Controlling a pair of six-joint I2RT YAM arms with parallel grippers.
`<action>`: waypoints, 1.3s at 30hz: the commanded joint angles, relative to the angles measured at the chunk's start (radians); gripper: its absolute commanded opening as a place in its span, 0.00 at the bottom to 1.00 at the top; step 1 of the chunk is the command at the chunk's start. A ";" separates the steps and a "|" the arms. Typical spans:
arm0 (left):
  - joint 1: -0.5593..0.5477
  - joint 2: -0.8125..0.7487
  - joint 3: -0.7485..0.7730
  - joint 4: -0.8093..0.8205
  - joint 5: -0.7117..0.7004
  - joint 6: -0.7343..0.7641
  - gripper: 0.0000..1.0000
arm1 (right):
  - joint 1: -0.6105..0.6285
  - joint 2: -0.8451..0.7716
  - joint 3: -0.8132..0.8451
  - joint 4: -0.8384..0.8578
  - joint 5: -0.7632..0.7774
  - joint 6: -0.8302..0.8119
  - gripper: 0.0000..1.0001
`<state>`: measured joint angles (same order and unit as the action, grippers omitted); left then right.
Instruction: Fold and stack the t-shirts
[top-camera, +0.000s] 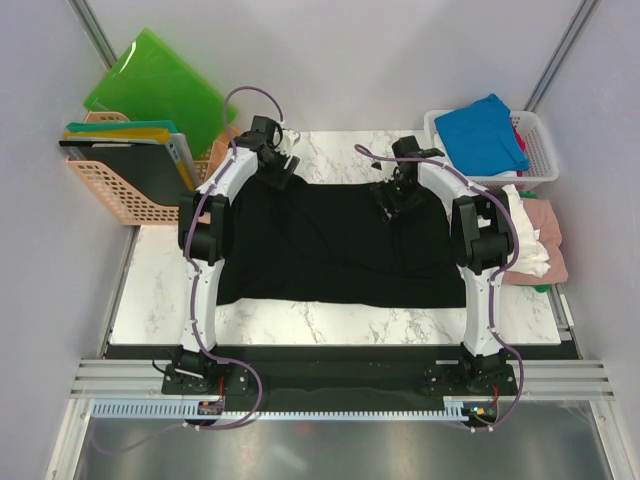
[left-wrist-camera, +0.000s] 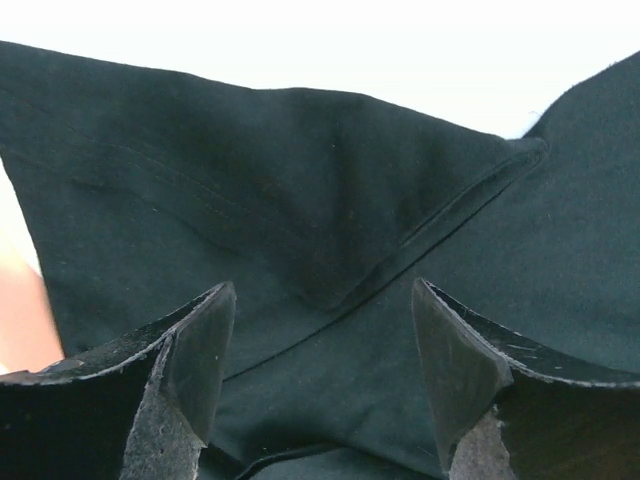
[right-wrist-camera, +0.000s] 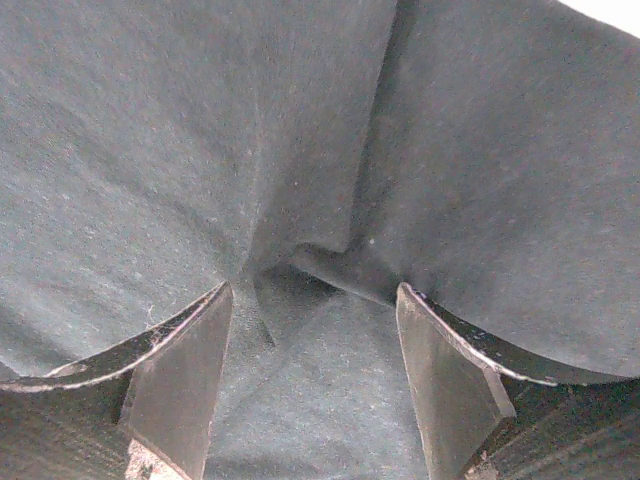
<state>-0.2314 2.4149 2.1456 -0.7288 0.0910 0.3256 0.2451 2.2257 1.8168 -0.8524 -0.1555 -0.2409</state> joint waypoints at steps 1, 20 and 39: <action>-0.003 -0.013 -0.010 -0.017 0.038 -0.034 0.77 | 0.003 -0.054 -0.031 0.015 0.001 -0.018 0.74; -0.009 0.027 0.010 -0.015 -0.004 -0.020 0.02 | 0.002 -0.070 -0.079 0.018 -0.027 -0.041 0.72; -0.092 -0.281 -0.202 -0.006 -0.033 0.007 0.02 | 0.002 -0.090 -0.114 0.019 -0.036 -0.054 0.70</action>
<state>-0.3237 2.1998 1.9835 -0.7460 0.0830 0.3111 0.2451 2.1895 1.7248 -0.8223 -0.1646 -0.2848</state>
